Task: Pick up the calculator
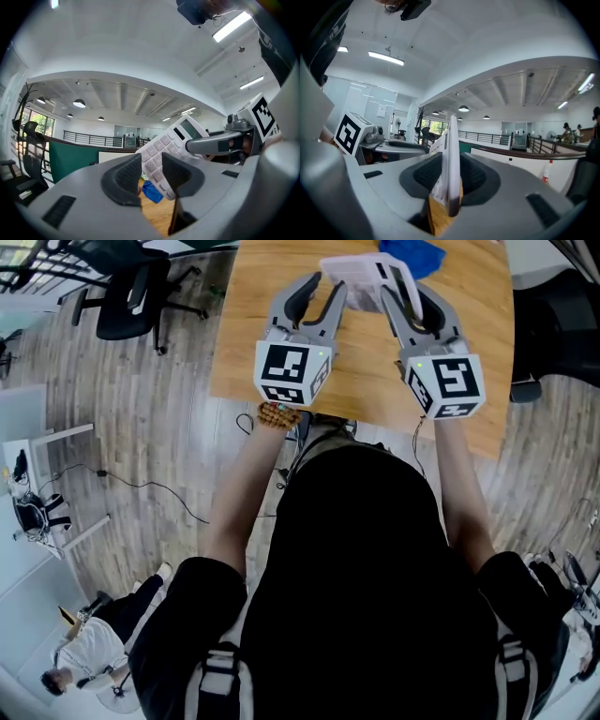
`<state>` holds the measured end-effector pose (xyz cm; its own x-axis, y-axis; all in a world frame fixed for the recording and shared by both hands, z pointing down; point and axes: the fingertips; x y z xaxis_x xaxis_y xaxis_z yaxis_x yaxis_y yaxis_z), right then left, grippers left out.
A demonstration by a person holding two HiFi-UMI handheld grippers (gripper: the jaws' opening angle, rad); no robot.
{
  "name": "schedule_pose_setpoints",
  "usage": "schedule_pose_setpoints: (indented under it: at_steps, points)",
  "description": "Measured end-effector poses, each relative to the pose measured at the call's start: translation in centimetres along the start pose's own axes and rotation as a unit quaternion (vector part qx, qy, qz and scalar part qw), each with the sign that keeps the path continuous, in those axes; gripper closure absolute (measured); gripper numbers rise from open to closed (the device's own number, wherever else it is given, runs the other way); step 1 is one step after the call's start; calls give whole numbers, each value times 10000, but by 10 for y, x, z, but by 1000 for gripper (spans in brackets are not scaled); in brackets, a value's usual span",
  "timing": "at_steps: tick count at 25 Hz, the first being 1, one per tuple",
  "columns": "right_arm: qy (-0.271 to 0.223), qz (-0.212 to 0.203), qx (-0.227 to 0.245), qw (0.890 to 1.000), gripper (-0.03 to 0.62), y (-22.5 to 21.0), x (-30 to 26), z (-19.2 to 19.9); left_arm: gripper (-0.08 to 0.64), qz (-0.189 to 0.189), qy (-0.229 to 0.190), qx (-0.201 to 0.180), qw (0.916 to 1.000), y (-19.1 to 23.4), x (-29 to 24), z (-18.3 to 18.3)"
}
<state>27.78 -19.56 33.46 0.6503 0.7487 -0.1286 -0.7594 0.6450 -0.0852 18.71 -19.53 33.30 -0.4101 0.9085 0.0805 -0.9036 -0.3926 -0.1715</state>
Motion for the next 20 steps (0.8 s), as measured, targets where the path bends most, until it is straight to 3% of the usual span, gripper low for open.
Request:
schedule_pose_setpoints:
  at_steps: [12, 20]
  points:
    - [17, 72, -76, 9999, 468, 7, 19, 30, 420, -498, 206, 25, 9985, -24, 20, 26]
    - [167, 66, -188, 9997, 468, 6, 26, 49, 428, -560, 382, 111, 9976, -39, 22, 42]
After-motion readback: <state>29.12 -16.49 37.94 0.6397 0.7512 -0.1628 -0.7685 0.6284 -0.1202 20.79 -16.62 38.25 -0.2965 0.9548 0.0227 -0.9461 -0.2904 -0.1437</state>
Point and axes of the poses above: the fingertips, and each gripper's own axes: x backward along the fingers, y to its left, z out of its underside, and after that the axes turned 13 degrees about -x, right-handed
